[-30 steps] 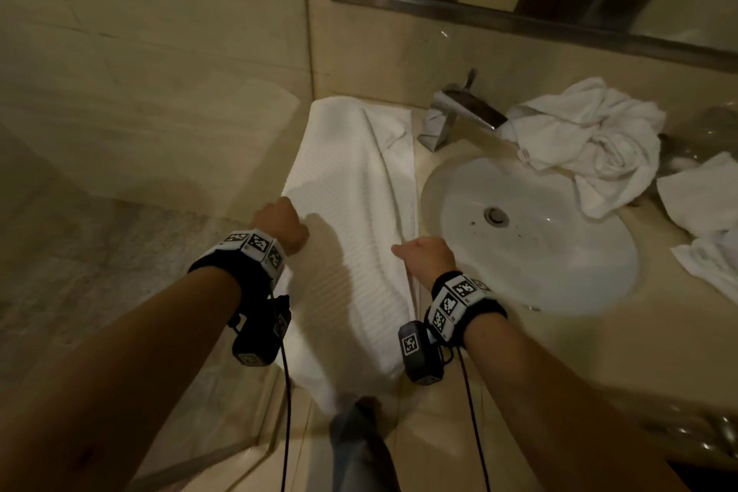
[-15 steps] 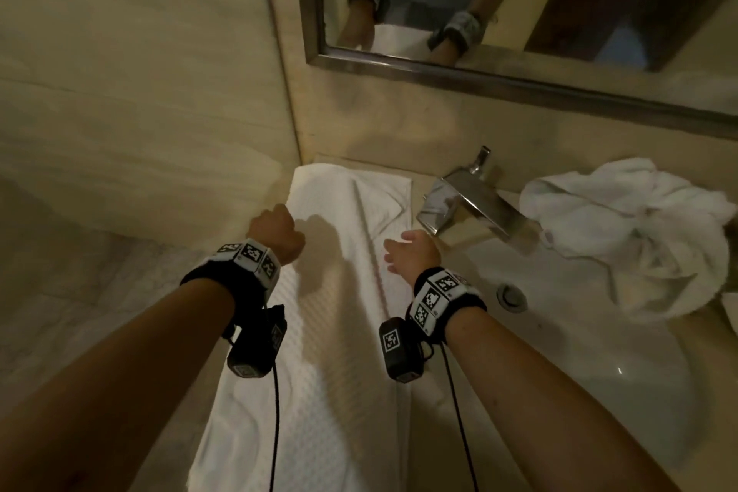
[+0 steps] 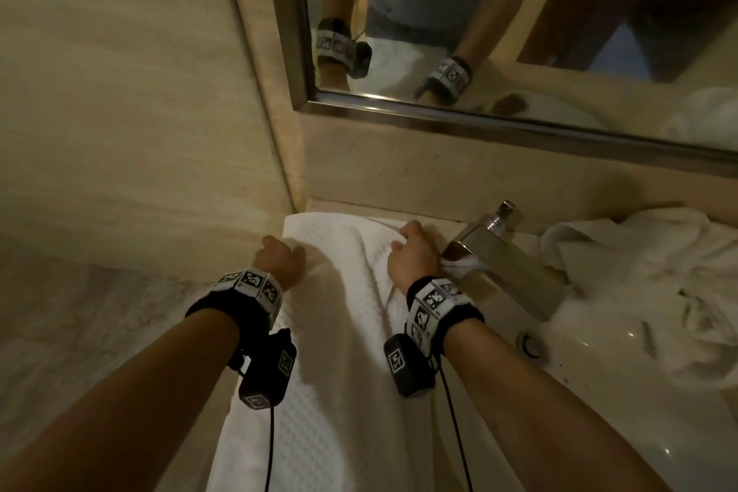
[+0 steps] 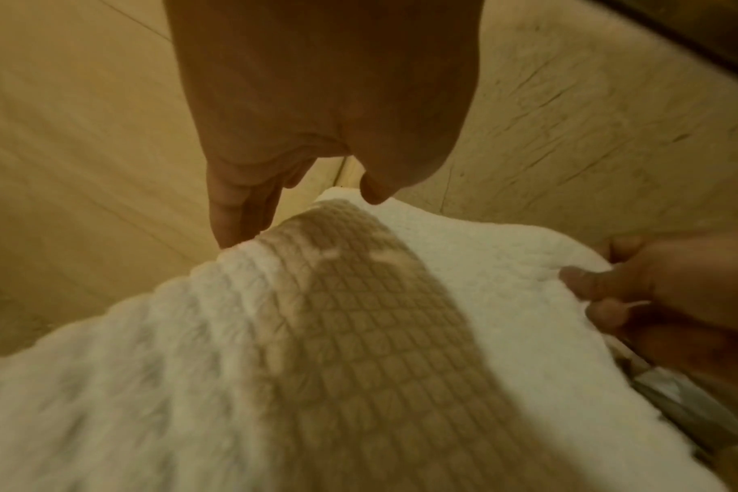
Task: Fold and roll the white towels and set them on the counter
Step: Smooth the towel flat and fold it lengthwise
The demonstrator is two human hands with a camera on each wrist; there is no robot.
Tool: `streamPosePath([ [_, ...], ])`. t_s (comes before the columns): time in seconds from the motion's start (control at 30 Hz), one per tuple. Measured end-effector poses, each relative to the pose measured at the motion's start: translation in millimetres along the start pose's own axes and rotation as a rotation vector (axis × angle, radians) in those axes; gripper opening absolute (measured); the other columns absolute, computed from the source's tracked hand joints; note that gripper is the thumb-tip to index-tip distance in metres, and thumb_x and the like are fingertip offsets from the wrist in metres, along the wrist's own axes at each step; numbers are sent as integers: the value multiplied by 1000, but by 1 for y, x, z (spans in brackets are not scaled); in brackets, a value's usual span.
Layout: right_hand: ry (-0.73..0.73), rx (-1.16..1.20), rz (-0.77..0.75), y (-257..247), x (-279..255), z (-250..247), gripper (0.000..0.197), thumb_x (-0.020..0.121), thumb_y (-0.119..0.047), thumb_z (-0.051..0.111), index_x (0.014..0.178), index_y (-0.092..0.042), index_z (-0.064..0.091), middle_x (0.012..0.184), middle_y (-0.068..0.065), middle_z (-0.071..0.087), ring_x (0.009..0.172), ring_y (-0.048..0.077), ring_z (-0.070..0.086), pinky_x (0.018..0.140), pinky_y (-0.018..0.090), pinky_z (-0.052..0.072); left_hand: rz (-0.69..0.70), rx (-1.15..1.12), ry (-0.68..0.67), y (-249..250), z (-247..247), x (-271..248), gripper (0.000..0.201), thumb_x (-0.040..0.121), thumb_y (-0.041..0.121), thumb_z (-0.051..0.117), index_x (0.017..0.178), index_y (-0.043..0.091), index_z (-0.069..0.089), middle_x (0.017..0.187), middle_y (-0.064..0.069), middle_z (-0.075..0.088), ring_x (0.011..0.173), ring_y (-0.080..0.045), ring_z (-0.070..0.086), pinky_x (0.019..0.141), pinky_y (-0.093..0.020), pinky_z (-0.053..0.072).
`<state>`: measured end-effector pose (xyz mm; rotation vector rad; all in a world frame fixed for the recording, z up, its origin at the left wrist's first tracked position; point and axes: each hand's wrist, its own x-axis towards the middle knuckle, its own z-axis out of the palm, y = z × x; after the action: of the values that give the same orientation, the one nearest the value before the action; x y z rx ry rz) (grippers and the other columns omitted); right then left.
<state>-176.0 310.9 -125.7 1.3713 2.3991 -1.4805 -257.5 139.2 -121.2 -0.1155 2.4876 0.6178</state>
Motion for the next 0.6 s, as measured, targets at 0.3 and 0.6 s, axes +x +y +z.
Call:
streamPosePath([
  [0.3,95,-226,59,-19,40,-3,37,95,-11,46,130,3,46,133,20,49,120,34,50,96,36,42,29,88,7,23,3,26,44,100,12,36,134,-14,26,140,-28,37,130,-40,39,104,-40,31],
  [0.6,37,-607,10,-25,43,0,55,96,-14,50,142,6,28,147,27,27,130,38,41,104,44,40,242,254,147,31,-1,24,36,86,1,47,120,-7,40,125,-24,41,116,-40,43,97,-41,37],
])
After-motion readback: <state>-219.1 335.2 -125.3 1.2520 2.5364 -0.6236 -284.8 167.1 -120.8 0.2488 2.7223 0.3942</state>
